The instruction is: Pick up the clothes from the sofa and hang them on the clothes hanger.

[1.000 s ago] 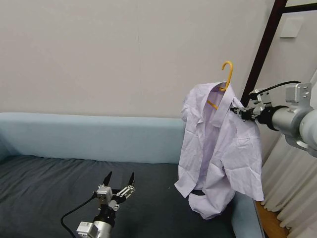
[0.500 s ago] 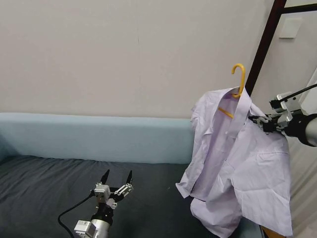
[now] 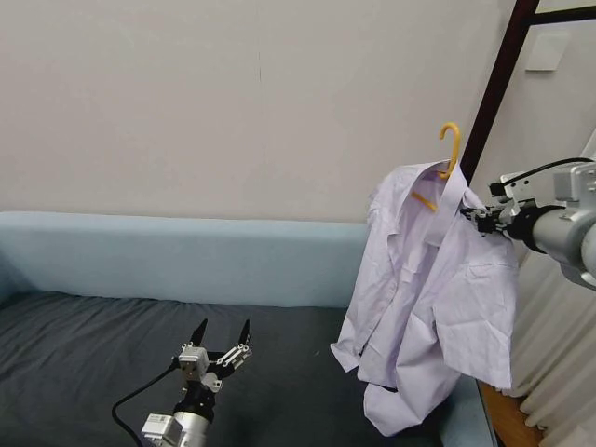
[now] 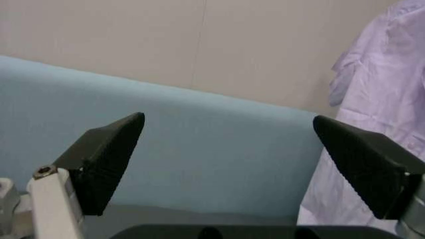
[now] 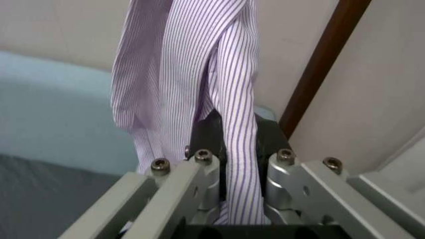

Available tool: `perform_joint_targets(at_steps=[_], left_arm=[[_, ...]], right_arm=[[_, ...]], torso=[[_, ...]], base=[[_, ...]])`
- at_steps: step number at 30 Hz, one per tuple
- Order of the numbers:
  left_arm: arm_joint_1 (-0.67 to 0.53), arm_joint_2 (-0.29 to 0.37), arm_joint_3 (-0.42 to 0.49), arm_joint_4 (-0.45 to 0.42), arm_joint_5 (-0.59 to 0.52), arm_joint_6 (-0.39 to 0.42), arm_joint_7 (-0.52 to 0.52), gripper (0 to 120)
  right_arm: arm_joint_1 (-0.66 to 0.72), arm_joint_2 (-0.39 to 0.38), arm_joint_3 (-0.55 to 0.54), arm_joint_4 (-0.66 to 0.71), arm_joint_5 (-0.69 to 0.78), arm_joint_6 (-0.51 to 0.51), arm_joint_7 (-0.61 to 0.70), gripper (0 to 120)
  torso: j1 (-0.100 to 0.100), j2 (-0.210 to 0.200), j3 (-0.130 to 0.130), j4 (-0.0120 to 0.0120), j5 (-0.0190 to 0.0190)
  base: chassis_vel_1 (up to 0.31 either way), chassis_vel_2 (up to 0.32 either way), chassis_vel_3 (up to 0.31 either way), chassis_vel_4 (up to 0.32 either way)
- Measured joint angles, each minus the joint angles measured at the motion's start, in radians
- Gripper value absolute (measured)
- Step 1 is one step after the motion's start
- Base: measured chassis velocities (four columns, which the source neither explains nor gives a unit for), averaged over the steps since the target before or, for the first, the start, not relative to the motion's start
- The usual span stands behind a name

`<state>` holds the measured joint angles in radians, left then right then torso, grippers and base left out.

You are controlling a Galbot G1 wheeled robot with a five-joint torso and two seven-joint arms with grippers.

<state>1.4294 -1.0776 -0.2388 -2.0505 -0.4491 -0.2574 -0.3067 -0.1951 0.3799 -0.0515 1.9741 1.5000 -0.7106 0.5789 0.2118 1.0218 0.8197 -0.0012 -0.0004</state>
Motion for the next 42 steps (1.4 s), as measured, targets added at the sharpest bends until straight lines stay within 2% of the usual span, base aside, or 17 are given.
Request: perform_joint_targets(at_steps=[2, 4, 10, 14, 18, 23, 35, 42], left_arm=[[-0.009, -0.008, 0.0, 0.004, 0.0, 0.003, -0.002, 100], [-0.012, -0.015, 0.0, 0.005, -0.004, 0.009, -0.006, 100], [-0.008, -0.024, -0.004, 0.014, -0.003, 0.012, -0.009, 100], [-0.009, -0.034, -0.003, 0.021, -0.001, 0.013, -0.011, 100], [-0.016, -0.039, 0.001, 0.028, 0.0, 0.014, -0.012, 100], [-0.032, -0.045, 0.009, 0.039, 0.0, 0.014, -0.013, 100], [-0.041, -0.037, 0.014, 0.046, -0.002, 0.008, -0.014, 100], [-0.043, -0.038, 0.024, 0.049, -0.001, 0.007, -0.013, 100]], right_arm=[[0.007, 0.094, 0.047, -0.091, -0.06, -0.006, -0.038, 7], [0.025, 0.154, 0.067, -0.155, -0.101, -0.009, -0.062, 7], [0.096, 0.229, 0.07, -0.315, -0.249, -0.006, -0.13, 7], [0.168, 0.239, 0.057, -0.382, -0.304, -0.013, -0.144, 7], [0.223, 0.23, 0.034, -0.393, -0.311, -0.019, -0.128, 7], [0.291, 0.177, -0.013, -0.341, -0.304, -0.023, -0.055, 7], [0.26, 0.013, -0.001, -0.231, -0.177, -0.025, 0.085, 7], [0.265, -0.011, -0.013, -0.278, -0.22, -0.025, 0.075, 7]], torso=[[0.0, 0.0, 0.0, 0.0003, 0.0001], [0.0, 0.0, 0.0, 0.0003, -0.0003], [0.0, 0.0, 0.0, 0.0, -0.0001], [0.0, 0.0, 0.0, -0.0001, 0.0], [0.0, 0.0, 0.0, 0.0, -0.0002], [0.0, 0.0, 0.0, 0.0, -0.0004], [0.0, 0.0, 0.0, 0.0, -0.0002], [0.0, 0.0, 0.0, 0.0, -0.0001]], base=[[0.0, 0.0, 0.0, 0.0], [0.0, 0.0, 0.0, 0.0], [0.0, 0.0, 0.0, 0.0], [0.0, 0.0, 0.0, 0.0], [0.0, 0.0, 0.0, 0.0], [0.0, 0.0, 0.0, 0.0], [0.0, 0.0, 0.0, 0.0], [0.0, 0.0, 0.0, 0.0]])
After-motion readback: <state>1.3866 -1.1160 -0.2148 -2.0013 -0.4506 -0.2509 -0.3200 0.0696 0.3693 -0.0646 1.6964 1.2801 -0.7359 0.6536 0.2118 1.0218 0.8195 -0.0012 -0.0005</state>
